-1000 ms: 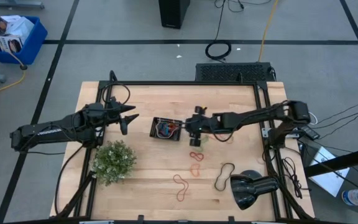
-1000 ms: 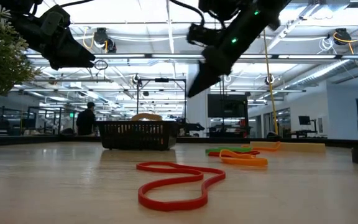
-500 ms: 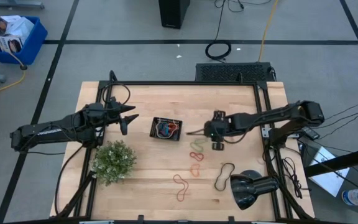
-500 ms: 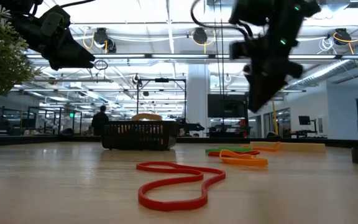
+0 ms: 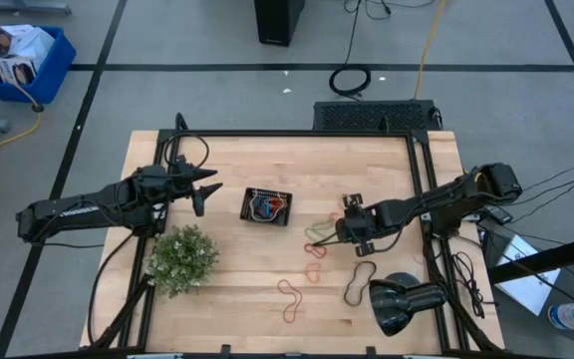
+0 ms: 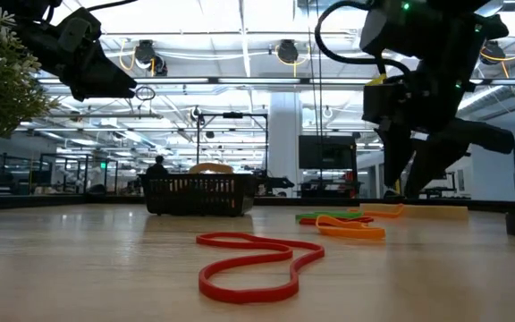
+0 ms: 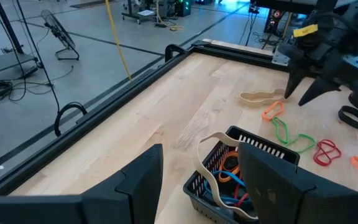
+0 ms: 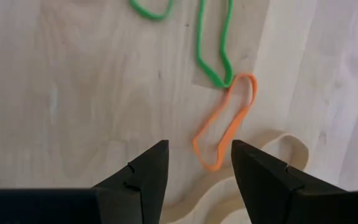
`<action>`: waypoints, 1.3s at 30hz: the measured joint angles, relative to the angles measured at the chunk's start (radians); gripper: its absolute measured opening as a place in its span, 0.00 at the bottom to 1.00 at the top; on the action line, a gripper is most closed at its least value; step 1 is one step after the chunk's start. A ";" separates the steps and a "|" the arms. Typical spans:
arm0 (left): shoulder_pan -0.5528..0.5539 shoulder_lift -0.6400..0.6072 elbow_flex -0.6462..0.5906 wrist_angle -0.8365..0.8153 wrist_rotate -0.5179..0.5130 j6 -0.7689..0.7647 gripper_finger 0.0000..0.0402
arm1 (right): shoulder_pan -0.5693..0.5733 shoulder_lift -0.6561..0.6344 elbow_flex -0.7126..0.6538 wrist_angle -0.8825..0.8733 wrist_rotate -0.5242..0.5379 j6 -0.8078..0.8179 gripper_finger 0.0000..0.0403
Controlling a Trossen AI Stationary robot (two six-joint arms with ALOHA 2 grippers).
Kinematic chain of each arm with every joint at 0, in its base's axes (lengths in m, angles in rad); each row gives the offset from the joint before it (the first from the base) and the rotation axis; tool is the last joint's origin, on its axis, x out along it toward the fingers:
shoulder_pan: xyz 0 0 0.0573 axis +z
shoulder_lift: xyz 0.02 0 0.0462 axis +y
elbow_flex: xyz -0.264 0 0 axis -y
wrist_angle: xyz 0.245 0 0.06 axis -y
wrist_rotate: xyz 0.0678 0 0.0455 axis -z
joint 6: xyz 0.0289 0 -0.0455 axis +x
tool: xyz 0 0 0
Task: Pick and place rubber bands into bin
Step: Put the top orange rubber band into the black bin
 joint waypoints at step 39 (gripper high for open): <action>0.000 0.000 0.000 0.000 0.000 0.000 0.54 | -0.001 0.001 -0.156 0.194 0.126 -0.321 0.42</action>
